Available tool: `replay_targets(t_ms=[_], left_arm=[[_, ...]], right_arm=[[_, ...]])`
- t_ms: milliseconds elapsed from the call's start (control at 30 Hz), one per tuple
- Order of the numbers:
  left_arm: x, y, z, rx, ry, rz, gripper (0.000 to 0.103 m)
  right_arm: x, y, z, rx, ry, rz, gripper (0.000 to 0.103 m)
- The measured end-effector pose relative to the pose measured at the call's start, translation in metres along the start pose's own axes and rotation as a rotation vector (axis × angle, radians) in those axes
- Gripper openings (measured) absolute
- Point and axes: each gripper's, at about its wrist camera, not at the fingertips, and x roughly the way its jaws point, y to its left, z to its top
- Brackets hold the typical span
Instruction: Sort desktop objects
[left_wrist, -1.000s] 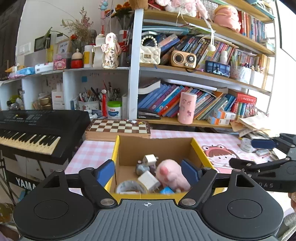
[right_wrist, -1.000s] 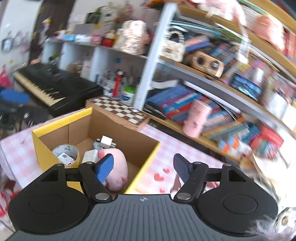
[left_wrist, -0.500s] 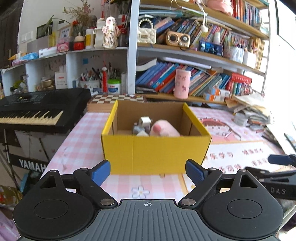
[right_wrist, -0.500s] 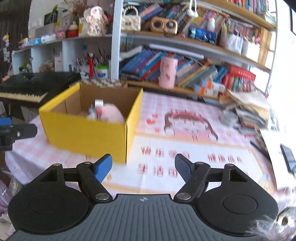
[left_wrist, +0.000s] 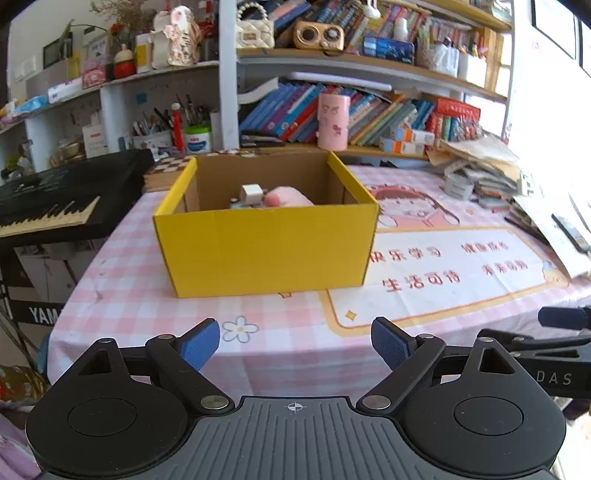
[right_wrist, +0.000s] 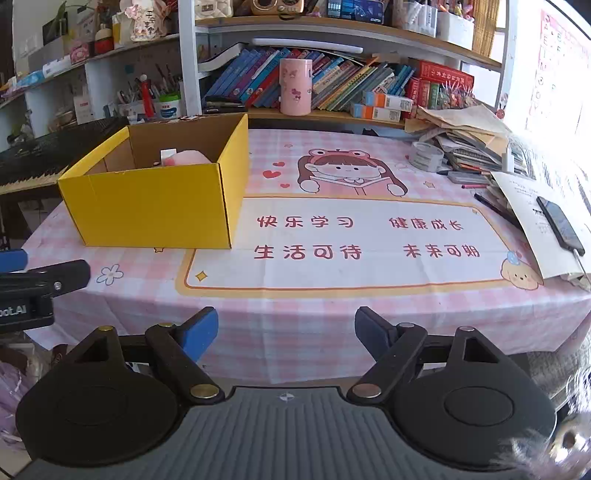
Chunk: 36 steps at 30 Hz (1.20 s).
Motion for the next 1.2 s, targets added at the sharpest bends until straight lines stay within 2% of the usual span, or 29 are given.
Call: replay_targets(t_ms=[467, 1200], left_arm=[[0.0049, -0.0086, -0.0048, 0.037, 0.064, 0.007, 0.101], [0.0107, -0.0085, -0.0061, 0.053, 0.103, -0.016, 0.102]], right_arm=[[0.0061, 0.0021, -0.0001, -0.008, 0.039, 0.016, 0.089], [0.0066, 0.0023, -0.0011, -0.01, 0.049, 0.007, 0.09]])
